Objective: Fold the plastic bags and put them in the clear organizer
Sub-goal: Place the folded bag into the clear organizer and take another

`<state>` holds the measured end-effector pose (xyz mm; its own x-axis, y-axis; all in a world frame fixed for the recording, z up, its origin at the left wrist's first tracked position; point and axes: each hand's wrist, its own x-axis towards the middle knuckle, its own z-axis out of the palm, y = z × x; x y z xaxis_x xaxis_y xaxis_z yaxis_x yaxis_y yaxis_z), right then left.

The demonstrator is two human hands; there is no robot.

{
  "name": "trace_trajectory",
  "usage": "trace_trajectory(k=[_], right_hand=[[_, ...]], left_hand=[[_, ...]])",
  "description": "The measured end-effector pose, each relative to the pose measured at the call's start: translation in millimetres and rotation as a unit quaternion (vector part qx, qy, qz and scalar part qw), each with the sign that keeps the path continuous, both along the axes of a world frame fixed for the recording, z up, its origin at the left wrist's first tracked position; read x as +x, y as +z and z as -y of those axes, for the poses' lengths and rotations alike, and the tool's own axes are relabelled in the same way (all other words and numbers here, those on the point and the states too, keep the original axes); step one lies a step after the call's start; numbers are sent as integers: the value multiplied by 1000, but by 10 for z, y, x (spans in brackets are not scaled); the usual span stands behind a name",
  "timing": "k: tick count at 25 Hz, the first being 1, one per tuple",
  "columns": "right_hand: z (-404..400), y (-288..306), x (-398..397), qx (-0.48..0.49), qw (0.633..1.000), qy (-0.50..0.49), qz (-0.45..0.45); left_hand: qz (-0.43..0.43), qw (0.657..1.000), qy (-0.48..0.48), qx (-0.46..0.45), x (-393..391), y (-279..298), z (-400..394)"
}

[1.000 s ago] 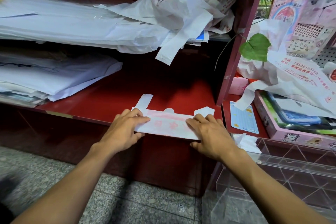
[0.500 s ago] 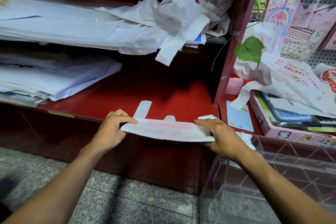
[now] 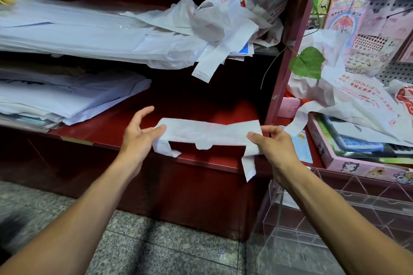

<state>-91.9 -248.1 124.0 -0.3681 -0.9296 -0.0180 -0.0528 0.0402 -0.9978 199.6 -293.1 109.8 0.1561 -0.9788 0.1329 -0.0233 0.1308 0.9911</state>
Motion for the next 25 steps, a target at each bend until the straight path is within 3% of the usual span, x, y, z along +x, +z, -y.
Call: trace_trajectory(k=[3,5,8,10,13,15,18,20,23,25], right_hand=[[35,-3,-6,-18,997,-64,-27],[19,11,-48,-40,999,-26,0],[-16,57,-112,-30,996,85,10],[-7,50,-136,-30,991,114,-58],[-2,29,-158,-61,979,68,-181],[2,59,-198,-86,984,51,-147],[20,173,-229,-73,992,98,-29],[105,182,-215,-52,993,96,-35],[334,94,-134,-25,992,20,-120],[447,-6,-89,-15,962,-45,-270]], left_hand=[[-33,999,-33,12,-32,35,-47],[-49,994,-85,40,3,41,-76],[7,992,-113,54,59,3,-68],[56,994,-83,43,63,-4,-60],[84,995,-56,15,78,14,-53],[62,997,-53,3,116,27,-39],[17,996,-84,18,119,56,-46],[25,995,-92,40,94,44,-55],[67,991,-79,86,70,-32,-68],[63,993,-21,100,28,-70,-59]])
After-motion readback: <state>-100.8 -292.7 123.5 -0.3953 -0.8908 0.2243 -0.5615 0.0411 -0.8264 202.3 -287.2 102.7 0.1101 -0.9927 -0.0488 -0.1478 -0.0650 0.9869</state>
